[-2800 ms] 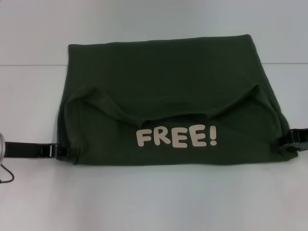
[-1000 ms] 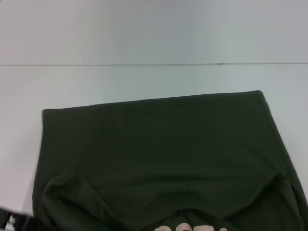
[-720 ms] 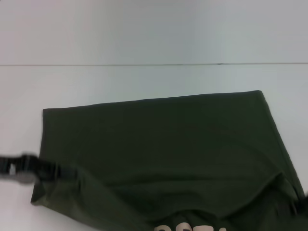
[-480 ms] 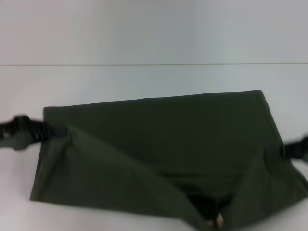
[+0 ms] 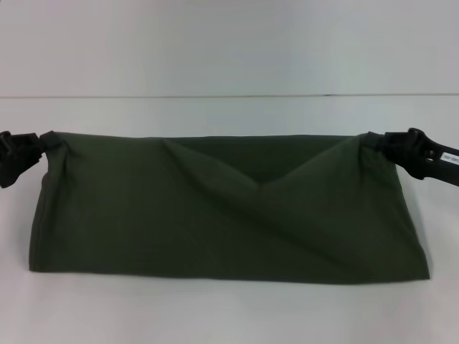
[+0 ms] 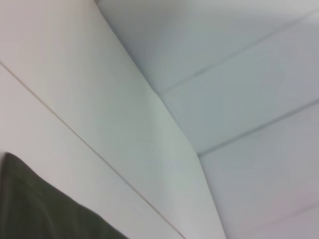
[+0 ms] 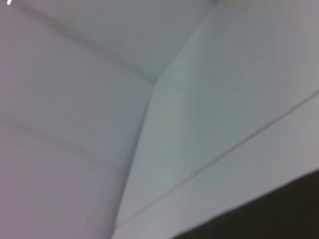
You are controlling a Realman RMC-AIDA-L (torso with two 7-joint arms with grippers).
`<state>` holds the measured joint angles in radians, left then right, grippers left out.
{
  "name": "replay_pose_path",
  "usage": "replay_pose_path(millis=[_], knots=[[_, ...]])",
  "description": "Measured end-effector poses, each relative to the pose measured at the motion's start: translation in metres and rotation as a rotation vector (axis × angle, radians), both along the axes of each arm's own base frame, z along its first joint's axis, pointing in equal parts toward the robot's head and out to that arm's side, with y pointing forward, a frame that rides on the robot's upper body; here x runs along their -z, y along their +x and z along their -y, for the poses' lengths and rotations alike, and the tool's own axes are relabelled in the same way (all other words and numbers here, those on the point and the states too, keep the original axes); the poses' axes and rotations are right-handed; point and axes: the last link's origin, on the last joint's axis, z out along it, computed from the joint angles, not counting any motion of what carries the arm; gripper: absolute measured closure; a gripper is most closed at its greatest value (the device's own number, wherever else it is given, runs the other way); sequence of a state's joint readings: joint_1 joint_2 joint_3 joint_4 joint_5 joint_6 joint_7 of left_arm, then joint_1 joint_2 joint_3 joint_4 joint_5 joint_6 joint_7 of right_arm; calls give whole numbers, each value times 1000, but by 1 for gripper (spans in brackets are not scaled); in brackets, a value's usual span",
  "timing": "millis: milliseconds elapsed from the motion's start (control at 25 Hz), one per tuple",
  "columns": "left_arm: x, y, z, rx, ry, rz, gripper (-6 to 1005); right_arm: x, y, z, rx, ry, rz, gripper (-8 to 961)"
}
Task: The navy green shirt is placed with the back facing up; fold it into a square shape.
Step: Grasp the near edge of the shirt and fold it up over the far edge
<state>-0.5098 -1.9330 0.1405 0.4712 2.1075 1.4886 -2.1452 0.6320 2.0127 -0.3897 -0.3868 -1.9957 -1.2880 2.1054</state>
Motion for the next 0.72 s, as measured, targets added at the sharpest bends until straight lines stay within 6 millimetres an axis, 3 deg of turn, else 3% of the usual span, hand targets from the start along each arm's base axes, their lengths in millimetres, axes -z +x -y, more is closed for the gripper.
replay_pose_path(millis=[400, 720], knots=[[18, -1, -22, -60, 176, -60, 948, 22, 7, -15, 117, 199, 44, 899], [20, 16, -44, -31, 254, -85, 938, 19, 1, -25, 111, 300, 35, 895]])
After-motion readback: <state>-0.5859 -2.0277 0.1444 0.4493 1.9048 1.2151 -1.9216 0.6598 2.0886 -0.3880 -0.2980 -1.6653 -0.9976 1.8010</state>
